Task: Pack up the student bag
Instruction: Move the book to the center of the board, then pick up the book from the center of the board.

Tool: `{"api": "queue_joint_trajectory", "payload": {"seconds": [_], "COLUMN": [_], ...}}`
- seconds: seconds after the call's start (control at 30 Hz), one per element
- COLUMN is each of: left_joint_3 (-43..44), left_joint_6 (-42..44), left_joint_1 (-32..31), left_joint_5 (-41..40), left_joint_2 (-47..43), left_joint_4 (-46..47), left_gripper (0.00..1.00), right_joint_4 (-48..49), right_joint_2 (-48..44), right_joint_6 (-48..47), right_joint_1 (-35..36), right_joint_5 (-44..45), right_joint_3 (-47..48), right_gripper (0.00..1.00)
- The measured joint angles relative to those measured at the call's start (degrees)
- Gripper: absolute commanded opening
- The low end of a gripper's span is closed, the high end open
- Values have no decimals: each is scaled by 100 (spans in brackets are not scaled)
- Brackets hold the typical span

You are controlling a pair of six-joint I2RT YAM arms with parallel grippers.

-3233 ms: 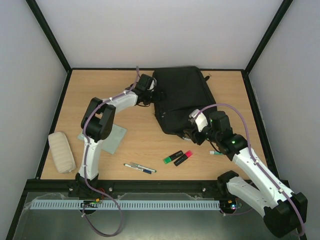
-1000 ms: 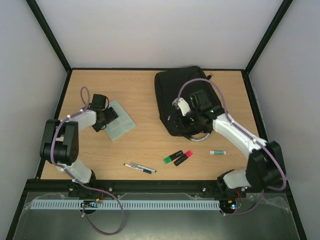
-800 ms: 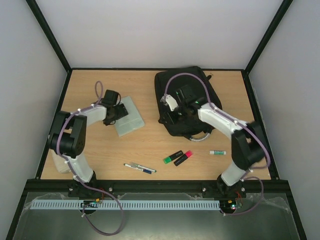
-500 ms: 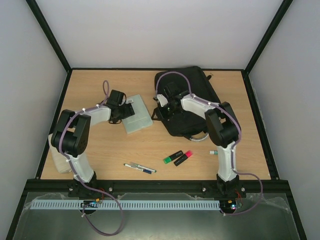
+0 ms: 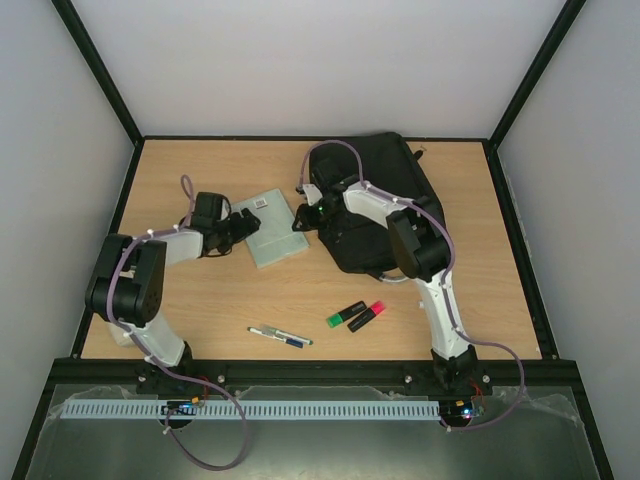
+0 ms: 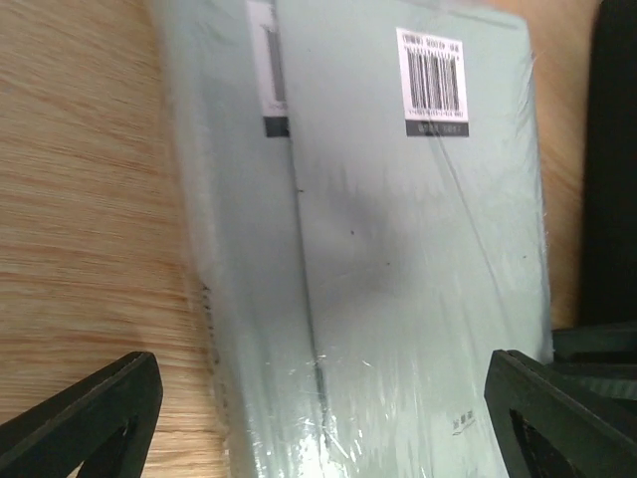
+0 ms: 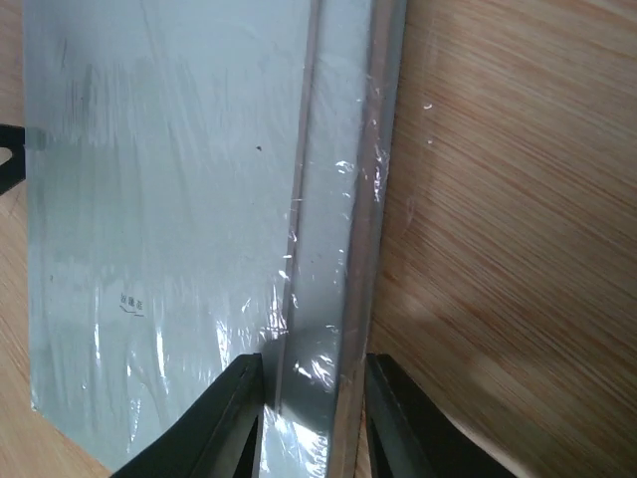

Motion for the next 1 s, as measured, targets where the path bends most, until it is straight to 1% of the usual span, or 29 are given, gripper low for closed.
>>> {"api": "queue_joint_trajectory", "payload": {"seconds": [0.07, 0.17, 0.33, 0.43, 0.57, 0.7, 0.77, 0.87, 1.0], "left_joint_3": [-214, -317, -337, -350, -457, -656, -704, -763, -881], "left_joint_6": [-118, -247, -450, -586, -789, -949, -986, -1058, -1152], "left_joint_1": [201, 352, 431, 457, 498, 522, 516, 426, 205], "left_joint_5": [280, 597, 990, 1172, 1349, 1449, 1456, 1502, 1462], "left_joint_2": [-76, -63, 203, 424, 680, 769, 761, 658, 328], "left_joint_4": [304, 553, 1147, 1648, 2435, 3067, 3187, 3121, 2632], "left_gripper": [93, 93, 91, 90, 87, 84, 83, 80, 76], "right_joint_4": [-13, -63, -186, -304, -363, -398, -411, -431, -492], "right_joint_2": [50, 52, 111, 201, 280, 304, 310, 319, 323], "right_joint_6": [94, 155, 188, 190, 190, 188, 188, 186, 160], "right_joint_1": [0, 15, 44, 39, -28, -52, -52, -57, -94], "right_joint_5": [13, 125, 184, 107, -13, -44, -46, -52, -63], "right_joint_3": [24, 76, 199, 337, 428, 466, 481, 494, 516], "right_gripper": [23, 20, 19, 18, 18, 18, 18, 18, 18]}}
